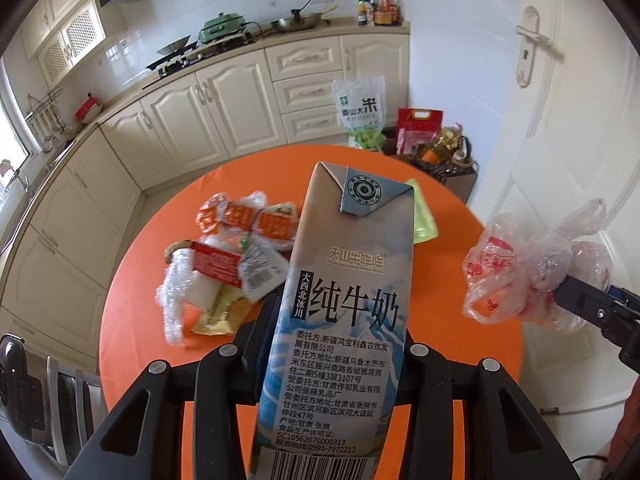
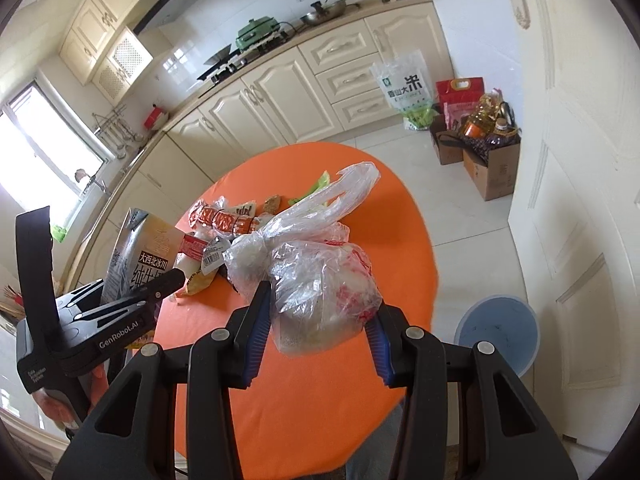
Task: Collect trash
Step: 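Carry carton and bag to the blue bin and release both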
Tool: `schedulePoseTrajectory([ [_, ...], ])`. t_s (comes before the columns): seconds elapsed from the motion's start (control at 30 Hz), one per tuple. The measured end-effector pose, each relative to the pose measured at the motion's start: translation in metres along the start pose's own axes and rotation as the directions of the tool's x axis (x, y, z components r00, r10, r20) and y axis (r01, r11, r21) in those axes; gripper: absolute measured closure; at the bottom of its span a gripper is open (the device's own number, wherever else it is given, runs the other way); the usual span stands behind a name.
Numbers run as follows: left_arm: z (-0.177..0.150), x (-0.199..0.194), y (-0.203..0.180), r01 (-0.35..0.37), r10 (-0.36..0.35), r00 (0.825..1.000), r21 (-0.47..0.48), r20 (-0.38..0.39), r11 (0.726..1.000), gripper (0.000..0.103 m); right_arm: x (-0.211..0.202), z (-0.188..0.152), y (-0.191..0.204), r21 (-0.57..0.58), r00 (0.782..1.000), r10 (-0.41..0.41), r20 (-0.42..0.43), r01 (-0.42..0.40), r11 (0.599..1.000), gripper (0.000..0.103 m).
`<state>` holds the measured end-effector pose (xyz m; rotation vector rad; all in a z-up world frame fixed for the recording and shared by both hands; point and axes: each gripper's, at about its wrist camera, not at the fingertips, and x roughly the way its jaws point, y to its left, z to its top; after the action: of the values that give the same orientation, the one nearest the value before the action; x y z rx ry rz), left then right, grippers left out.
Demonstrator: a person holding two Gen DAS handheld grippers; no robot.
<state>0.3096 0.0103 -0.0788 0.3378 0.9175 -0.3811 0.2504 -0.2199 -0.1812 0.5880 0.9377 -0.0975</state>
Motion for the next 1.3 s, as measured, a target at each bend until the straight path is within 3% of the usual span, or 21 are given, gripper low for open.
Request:
schedulePoseTrajectory([
  [0.2, -0.003, -0.020, -0.063, 0.090, -0.093, 0.995, 0.092, 0.026, 0.992, 0.064, -0.041, -0.007, -0.035, 0.058, 0.996, -0.072, 0.051, 0.069, 0.996, 0.059],
  [0.37, 0.000, -0.023, -0.122, 0.189, -0.196, 0.980, 0.178, 0.022, 0.966, 0.064, -0.077, -0.013, -0.082, 0.140, 0.980, -0.175, 0.092, 0.161, 0.977, 0.059],
  [0.57, 0.007, -0.006, -0.197, 0.315, -0.312, 0.949, 0.253, -0.053, 0.915, 0.064, -0.105, -0.022, -0.138, 0.244, 0.951, -0.297, 0.091, 0.267, 0.932, 0.059],
  [0.7, 0.012, 0.015, -0.237, 0.373, -0.352, 0.928, 0.282, -0.125, 0.884, 0.064, -0.115, -0.028, -0.177, 0.308, 0.932, -0.355, 0.069, 0.319, 0.897, 0.059],
  [0.97, 0.022, 0.072, -0.291, 0.406, -0.345, 0.909, 0.311, -0.234, 0.859, 0.064, -0.111, -0.036, -0.234, 0.397, 0.914, -0.405, 0.001, 0.371, 0.839, 0.059],
  [1.13, 0.041, 0.116, -0.340, 0.328, -0.263, 0.935, 0.300, -0.239, 0.896, 0.062, -0.102, -0.039, -0.256, 0.430, 0.910, -0.412, -0.042, 0.388, 0.815, 0.059],
  [1.23, 0.041, 0.142, -0.364, 0.326, -0.241, 0.928, 0.304, -0.286, 0.895, 0.060, -0.095, -0.039, -0.262, 0.434, 0.911, -0.409, -0.057, 0.391, 0.812, 0.059],
  [1.3, 0.045, 0.159, -0.378, 0.332, -0.235, 0.917, 0.291, -0.322, 0.897, 0.052, -0.089, -0.038, -0.266, 0.434, 0.910, -0.409, -0.070, 0.397, 0.809, 0.059],
])
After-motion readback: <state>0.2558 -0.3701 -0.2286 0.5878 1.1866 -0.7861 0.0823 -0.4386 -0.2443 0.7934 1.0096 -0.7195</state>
